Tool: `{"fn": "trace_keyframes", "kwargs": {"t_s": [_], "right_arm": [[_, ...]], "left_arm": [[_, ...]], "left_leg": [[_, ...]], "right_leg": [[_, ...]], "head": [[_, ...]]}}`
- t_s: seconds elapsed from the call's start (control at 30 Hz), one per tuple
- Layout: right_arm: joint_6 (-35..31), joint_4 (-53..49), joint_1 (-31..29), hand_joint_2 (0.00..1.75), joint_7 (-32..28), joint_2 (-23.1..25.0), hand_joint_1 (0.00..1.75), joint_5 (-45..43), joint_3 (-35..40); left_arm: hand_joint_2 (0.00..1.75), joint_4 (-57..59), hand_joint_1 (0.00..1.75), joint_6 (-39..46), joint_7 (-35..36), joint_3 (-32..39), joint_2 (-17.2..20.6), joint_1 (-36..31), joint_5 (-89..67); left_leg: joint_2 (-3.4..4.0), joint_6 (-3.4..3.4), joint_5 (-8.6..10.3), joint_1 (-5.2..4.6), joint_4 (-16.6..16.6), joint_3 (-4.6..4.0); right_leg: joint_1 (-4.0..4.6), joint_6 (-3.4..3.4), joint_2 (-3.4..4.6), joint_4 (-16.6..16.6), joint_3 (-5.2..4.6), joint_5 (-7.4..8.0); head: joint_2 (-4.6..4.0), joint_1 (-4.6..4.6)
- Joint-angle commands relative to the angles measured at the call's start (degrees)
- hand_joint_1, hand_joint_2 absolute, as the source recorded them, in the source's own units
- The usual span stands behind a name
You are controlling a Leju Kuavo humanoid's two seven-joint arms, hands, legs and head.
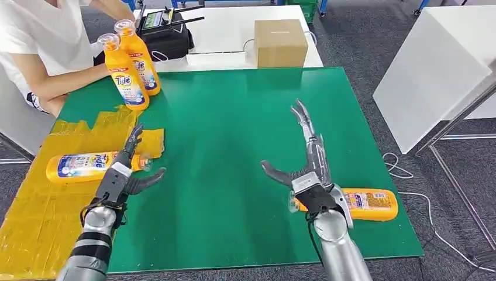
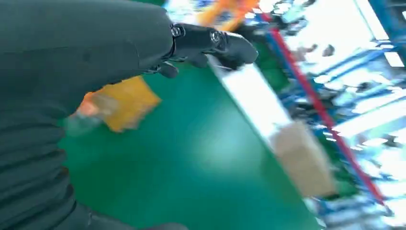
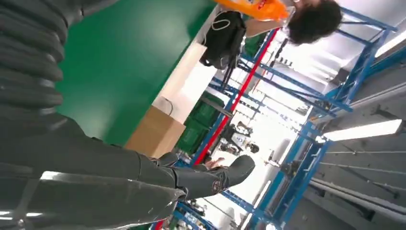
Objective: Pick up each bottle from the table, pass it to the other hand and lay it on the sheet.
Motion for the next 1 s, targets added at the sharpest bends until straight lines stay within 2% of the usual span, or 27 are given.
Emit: {"fn": "trace_keyframes", "kwargs": {"t_s": [0.03, 0.17, 0.27, 0.47, 0.73, 0.9, 1.0], "right_arm": [[-7.4, -2.8, 1.5, 1.75, 3.0, -4.1, 0.00, 14.4, 1.2], [-8.9, 0.2, 3.3, 1.75, 8.7, -8.7, 0.00, 28.1, 4.5], [-9.4, 2.9, 4.5, 1.75, 10.2, -10.4, 0.00, 31.4, 4.3], [-8.2, 3.9, 5.4, 1.75, 11.6, -12.4, 0.00, 32.7, 2.4], [-2.1, 7.0, 9.8, 1.75, 8.8, -19.5, 0.00, 28.3, -3.4], [-1.1, 7.5, 9.8, 1.75, 8.7, -19.6, 0.00, 28.0, -5.4], [0.4, 12.5, 8.1, 1.75, 8.7, -20.4, 0.00, 27.4, -8.3]], "left_arm": [[1.75, -16.1, 0.00, -7.3, -1.0, -4.7, -2.9, 8.9, 10.6], [1.75, -17.6, 0.00, -5.2, 0.6, -6.7, -3.4, 13.0, 9.1], [1.75, -17.4, 0.00, -3.1, 1.8, -8.1, -3.5, 13.8, 7.0], [1.75, -18.9, 0.00, -0.7, 1.8, -9.4, -3.8, 14.3, 5.4], [1.75, -19.0, 0.00, -1.1, 1.1, -12.8, -2.5, 14.7, 7.1], [1.75, -19.0, 0.00, -1.0, 0.9, -13.2, -2.2, 14.7, 7.5], [1.75, -18.3, 0.00, -1.2, 0.8, -13.8, -1.9, 14.2, 7.7]], "left_leg": [[-0.04, 0.00, -0.10, 0.03, 0.0, 0.23], [-0.01, 0.03, -0.09, 0.03, -0.1, 0.29], [-0.06, 0.05, -0.12, 0.07, -0.1, 0.41], [-0.08, 0.02, -0.09, 0.05, -0.1, 0.24], [-0.27, 0.05, -0.10, 0.04, -0.1, 0.34], [-0.10, 0.06, -0.12, 0.02, -0.1, 0.22], [-0.10, 0.06, -0.11, 0.03, -0.1, 0.19]], "right_leg": [[0.04, -0.01, -0.10, 0.0, 0.25, -0.11], [0.01, 0.02, -0.06, -0.1, 0.32, -0.08], [0.05, 0.02, -0.12, -0.2, 0.48, -0.10], [0.05, 0.00, -0.12, -0.1, 0.33, -0.09], [0.05, 0.02, -0.32, -0.2, 0.48, -0.14], [0.02, 0.00, -0.16, -0.1, 0.31, -0.09], [0.03, 0.00, -0.15, -0.1, 0.27, -0.06]], "head": [[0.00, 0.00], [0.00, 0.00], [0.00, 0.00], [0.00, 0.02], [0.00, 0.00], [0.00, 0.00], [0.00, 0.00]]}}
